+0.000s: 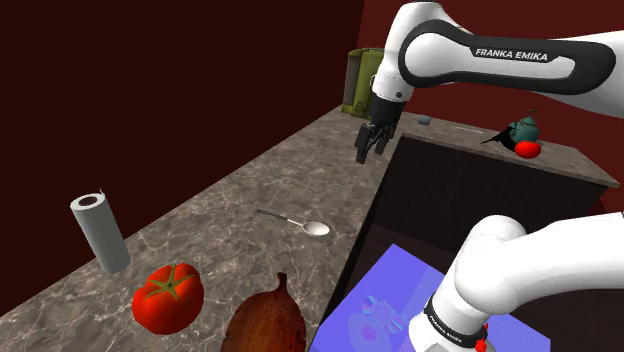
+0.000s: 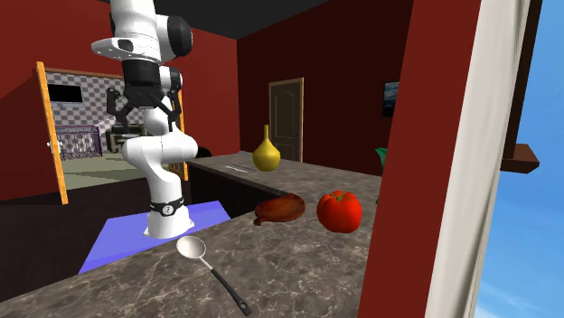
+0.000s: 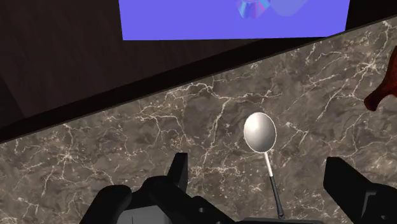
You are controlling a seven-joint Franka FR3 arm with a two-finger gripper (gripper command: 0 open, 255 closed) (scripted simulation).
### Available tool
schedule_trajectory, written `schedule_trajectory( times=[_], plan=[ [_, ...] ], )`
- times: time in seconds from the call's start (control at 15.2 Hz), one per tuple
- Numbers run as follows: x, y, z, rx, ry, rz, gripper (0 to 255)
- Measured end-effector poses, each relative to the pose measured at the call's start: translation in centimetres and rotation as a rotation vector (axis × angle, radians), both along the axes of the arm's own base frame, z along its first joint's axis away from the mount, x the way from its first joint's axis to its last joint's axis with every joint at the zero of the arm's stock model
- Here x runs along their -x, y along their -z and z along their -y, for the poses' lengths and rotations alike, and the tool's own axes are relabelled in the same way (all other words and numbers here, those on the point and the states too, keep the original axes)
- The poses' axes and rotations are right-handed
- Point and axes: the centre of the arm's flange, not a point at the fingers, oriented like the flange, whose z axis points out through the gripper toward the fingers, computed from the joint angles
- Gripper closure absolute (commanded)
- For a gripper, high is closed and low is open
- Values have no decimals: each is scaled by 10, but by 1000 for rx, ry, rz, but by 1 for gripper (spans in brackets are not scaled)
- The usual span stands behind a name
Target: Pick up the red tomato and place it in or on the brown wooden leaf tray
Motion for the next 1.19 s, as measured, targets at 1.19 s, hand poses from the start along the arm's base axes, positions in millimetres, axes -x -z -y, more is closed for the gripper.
schedule_trajectory(
  times=[1.19],
  plan=[
    [78,65,-184,-71,485,83,0]
  ],
)
